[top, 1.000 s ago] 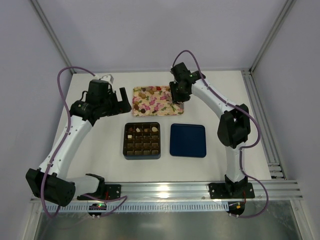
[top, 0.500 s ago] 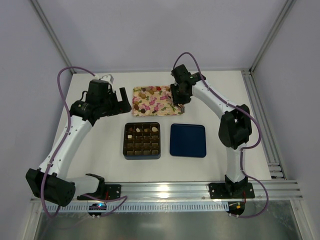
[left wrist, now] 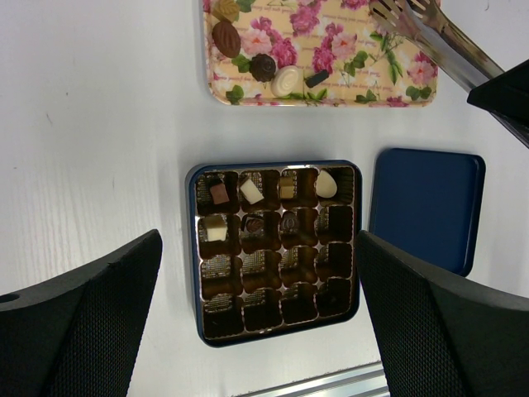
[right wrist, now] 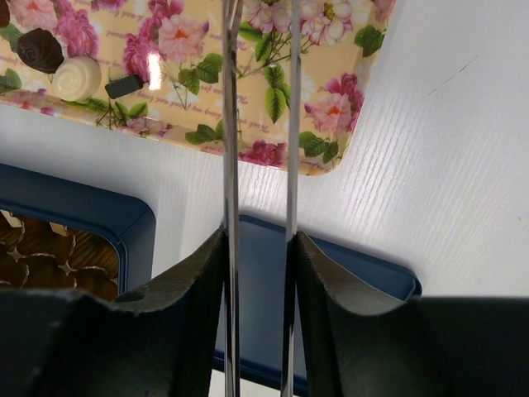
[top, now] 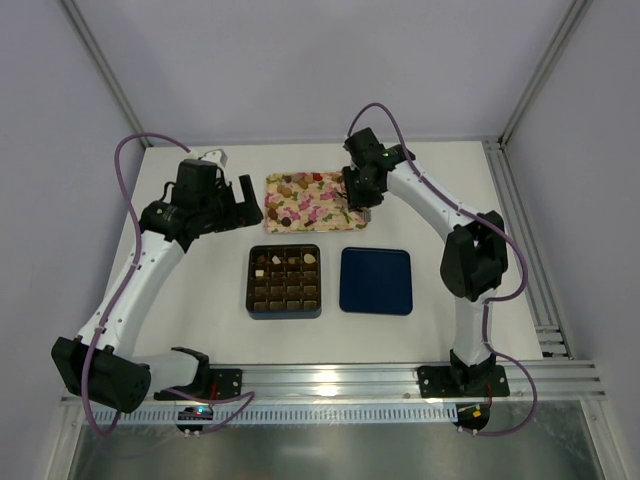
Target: Pack the chocolate
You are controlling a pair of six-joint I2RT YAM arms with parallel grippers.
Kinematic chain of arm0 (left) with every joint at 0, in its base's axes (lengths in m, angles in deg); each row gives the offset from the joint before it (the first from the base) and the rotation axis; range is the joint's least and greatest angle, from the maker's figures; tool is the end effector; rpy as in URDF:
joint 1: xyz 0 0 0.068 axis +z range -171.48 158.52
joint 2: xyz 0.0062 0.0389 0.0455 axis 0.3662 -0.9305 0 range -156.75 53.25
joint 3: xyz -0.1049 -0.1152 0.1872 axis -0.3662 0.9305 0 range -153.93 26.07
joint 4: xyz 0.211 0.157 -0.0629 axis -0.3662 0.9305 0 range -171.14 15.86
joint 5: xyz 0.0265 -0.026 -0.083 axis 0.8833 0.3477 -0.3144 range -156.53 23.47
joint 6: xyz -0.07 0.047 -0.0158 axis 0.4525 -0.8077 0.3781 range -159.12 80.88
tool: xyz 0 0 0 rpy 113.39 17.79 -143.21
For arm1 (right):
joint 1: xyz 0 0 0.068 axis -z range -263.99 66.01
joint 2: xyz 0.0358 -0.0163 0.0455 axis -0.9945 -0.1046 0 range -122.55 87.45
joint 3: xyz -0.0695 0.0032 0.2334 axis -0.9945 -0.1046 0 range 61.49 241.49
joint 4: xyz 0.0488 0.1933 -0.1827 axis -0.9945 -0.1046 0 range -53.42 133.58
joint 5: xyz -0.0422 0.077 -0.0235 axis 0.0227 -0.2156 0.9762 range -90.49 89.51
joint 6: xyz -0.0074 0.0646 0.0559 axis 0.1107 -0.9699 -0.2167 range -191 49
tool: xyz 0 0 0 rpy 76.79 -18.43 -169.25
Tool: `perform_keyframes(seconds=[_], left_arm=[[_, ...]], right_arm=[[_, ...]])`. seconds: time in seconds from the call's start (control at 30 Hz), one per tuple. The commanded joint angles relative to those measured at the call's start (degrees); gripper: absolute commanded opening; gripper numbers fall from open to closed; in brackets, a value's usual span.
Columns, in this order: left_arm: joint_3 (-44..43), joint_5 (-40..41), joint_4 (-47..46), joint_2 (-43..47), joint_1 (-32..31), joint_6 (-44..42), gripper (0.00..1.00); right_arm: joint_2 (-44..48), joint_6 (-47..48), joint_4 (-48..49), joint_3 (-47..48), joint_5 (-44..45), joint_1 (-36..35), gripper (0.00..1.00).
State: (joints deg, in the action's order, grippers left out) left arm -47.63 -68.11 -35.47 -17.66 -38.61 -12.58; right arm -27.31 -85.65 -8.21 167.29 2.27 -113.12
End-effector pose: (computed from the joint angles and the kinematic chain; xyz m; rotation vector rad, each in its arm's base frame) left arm 0.2904 -0.0916 0.3047 -0.1794 2.3490 -0.4122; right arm 0.3963 0.2166 0.2148 -0.3164 2.6243 0.1982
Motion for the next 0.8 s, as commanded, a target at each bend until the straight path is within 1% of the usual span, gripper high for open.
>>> perform_keyframes(seconds=[0.0, 0.17, 0.37, 0.77], left_arm=[[0.04, -0.17, -1.73, 0.25, 0.34, 0.0, 0.96], [0.04, -0.17, -1.81, 0.25, 0.25, 0.0, 0.96], [-0.05, 0.09, -1.72, 0.25, 0.34, -0.18, 0.96], [-0.05, 0.09, -1.72, 0.16, 0.25, -0.27, 0.96]], right_arm=[[3.23, 0.77, 1.43, -0.15, -0.22, -0.05, 0.38], [2.88, 1.03, 1.6, 0.28, -0.04, -0.05, 0.37], [2.17, 1.21, 1.25, 1.43, -0.22, 0.21, 0.31], [3.31, 1.12, 1.52, 2.48, 0.31, 0.38, 0.31]])
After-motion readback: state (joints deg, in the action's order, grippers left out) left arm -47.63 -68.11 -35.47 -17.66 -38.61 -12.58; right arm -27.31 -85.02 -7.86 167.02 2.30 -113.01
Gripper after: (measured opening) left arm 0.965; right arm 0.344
